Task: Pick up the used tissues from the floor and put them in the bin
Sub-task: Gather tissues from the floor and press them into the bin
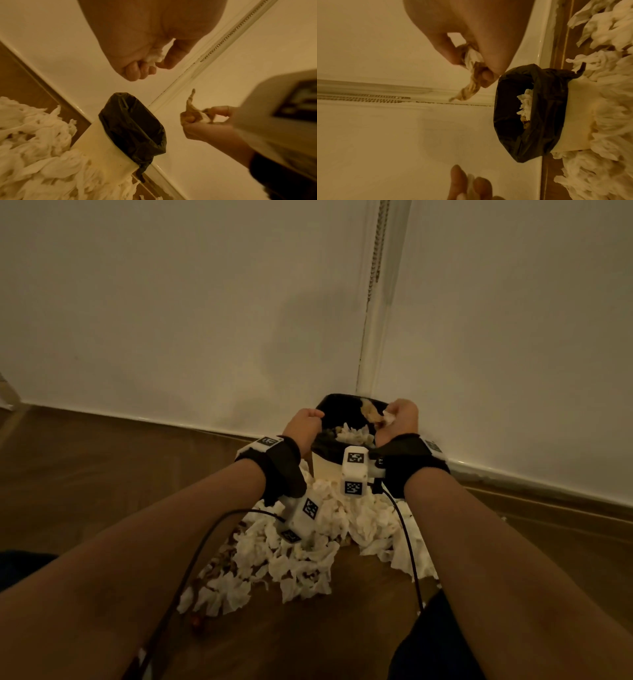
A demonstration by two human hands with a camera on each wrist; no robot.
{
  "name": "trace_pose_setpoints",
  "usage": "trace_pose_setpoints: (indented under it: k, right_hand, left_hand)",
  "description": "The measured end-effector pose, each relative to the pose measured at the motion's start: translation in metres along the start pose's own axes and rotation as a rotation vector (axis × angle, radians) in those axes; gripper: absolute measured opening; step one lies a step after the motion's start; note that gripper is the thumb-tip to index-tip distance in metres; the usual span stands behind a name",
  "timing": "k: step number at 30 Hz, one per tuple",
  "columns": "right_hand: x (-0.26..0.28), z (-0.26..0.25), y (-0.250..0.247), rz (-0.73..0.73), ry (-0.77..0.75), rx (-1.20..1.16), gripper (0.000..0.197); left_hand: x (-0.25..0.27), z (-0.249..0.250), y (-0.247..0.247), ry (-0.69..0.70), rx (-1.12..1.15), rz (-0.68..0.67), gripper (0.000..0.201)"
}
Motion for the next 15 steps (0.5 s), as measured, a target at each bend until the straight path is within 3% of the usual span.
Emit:
trace_pose_setpoints:
  k: [4,8,10,12,15]
  right_hand:
    - [-0.021,0.005,0.01,-0.011,0.016,-0.129,0.031]
    - [-0.05,0.018,0.008,-0.042,0.048,-0.156,0.032]
    - [-0.056,0.029,0.006,-0.052,0.076,-0.076,0.033]
    - [-0.061,0.04,0.006,-0.068,0.119,0.07,0.05]
    - [-0.064,0.036,0.005,0.014,0.054,0.253,0.052]
  left_hand:
    - [-0.02,0.001,0.008,0.032,-0.058,-0.011,0.038]
    - [-0.042,0.001,0.013,0.08,-0.254,0.023,0.045]
    - [-0.05,0.001,0.017,0.108,-0.321,0.041,0.048]
    - [-0.057,0.001,0.023,0.127,-0.35,0.028,0.05]
    - [-0.067,0.001,0.029,0.122,-0.353,0.012,0.047]
Point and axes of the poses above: each hand's wrist, its own x-axis away from the middle knuckle, its own y-axis out of the palm, z = x × y, the point moved 6 cm from there along -x, towards the middle knuckle, and after that the axes turned 1 degree about y, right-handed, at the moved point
